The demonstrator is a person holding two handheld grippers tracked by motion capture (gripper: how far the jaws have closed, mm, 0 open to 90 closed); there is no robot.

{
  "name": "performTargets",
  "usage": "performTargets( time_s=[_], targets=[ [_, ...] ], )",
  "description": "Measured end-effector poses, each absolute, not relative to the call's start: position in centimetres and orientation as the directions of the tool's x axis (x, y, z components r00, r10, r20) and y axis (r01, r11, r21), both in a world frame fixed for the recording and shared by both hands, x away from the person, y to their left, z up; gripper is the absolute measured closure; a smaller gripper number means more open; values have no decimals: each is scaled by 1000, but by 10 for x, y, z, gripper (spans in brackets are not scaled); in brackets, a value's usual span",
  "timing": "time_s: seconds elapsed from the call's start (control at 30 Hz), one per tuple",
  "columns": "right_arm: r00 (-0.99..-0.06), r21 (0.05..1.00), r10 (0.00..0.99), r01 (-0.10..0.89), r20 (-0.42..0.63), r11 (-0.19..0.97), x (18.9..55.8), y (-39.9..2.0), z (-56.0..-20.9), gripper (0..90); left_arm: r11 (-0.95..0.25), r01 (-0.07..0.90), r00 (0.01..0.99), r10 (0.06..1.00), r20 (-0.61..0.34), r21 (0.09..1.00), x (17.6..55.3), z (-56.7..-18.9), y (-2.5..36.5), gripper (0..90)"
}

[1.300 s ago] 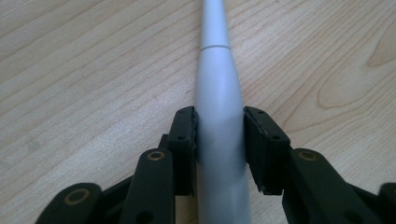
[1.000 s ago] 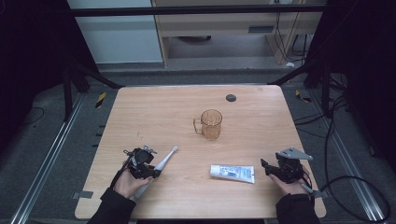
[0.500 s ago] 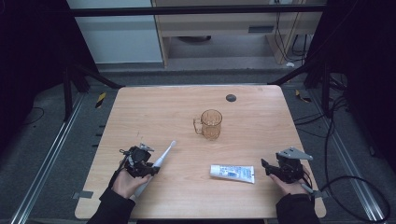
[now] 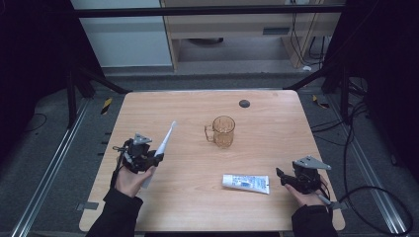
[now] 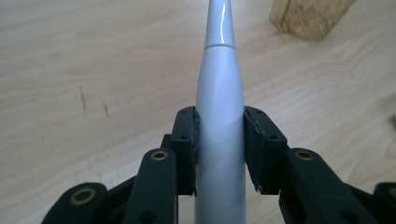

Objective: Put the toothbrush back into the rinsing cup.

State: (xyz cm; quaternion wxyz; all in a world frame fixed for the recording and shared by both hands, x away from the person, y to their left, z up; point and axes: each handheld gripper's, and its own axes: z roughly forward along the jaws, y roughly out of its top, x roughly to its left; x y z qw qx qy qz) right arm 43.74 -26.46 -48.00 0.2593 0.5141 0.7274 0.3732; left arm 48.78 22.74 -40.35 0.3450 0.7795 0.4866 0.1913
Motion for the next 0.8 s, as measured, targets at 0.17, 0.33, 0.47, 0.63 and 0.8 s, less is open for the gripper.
performTargets(
  time_s=[0.17,0.33,0.47,0.63,0.8],
  targets=[
    [-333,810,943,555,7,189,438,-265,-481,302,-242,582,426,904,-38,777,501,-390,223,661],
    [-333,814,943,549,4,190,438,-266,-481,287,-177,534,410,910,-70,827,515,-377,216,661],
    [-329,814,944,551,8,185,438,-266,-482,271,-144,501,410,908,-88,854,526,-370,208,661],
    [-328,815,945,549,8,183,438,-267,-483,252,-115,460,405,910,-93,880,539,-362,196,661],
    [-325,816,946,550,14,177,438,-268,-484,248,-92,426,397,913,-95,900,547,-359,184,661]
  ],
)
